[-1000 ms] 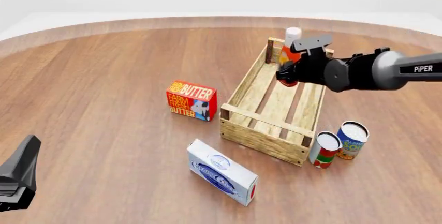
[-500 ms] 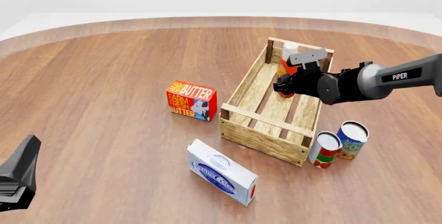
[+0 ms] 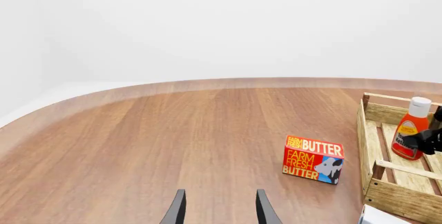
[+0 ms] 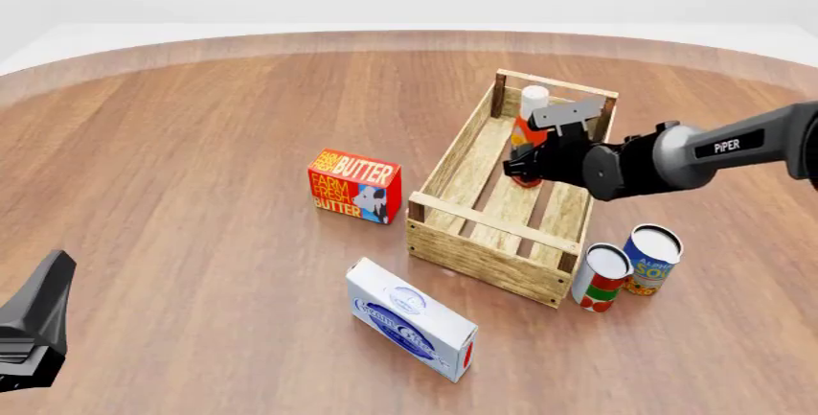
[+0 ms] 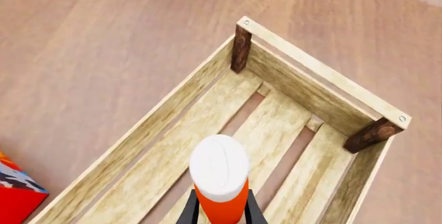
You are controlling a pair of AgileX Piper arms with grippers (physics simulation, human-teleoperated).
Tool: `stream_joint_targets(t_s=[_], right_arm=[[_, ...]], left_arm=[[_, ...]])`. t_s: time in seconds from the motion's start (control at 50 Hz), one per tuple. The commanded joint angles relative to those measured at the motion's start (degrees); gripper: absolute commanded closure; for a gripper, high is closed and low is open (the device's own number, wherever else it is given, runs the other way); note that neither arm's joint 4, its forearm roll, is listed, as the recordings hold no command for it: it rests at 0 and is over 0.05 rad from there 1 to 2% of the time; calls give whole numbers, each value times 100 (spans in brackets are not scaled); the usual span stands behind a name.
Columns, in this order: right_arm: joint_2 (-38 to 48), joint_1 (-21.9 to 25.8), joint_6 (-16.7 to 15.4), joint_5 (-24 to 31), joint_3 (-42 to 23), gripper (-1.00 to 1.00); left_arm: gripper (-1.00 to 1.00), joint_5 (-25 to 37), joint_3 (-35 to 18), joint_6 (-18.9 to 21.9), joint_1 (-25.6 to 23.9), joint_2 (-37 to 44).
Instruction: Pick up the ketchup, and put it in the wooden tray.
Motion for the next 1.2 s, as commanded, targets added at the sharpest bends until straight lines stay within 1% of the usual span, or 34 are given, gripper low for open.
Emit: stream_joint_targets(t_s=[0.02, 0.1, 0.12, 0.28, 0.7, 0.86, 1.2], right_arm=[[76, -6, 88, -49, 6, 100], [98, 29, 126, -46, 9, 100], [89, 7, 102, -59, 24, -100], [94, 37, 189, -63, 42, -100], [-176, -81, 57, -13, 148, -100], [-492, -110, -15, 135, 179, -100], [-1338, -74, -161, 653, 123, -100]], left_arm=[[-100, 0, 0, 0, 0, 0], [-100, 0, 0, -1, 1, 0], [-100, 0, 0, 0, -1, 0], [-100, 0, 0, -1, 1, 0], [-100, 0, 0, 1, 0, -1], [-100, 0, 0, 1, 0, 0], [-100, -1, 0, -3, 0, -1]])
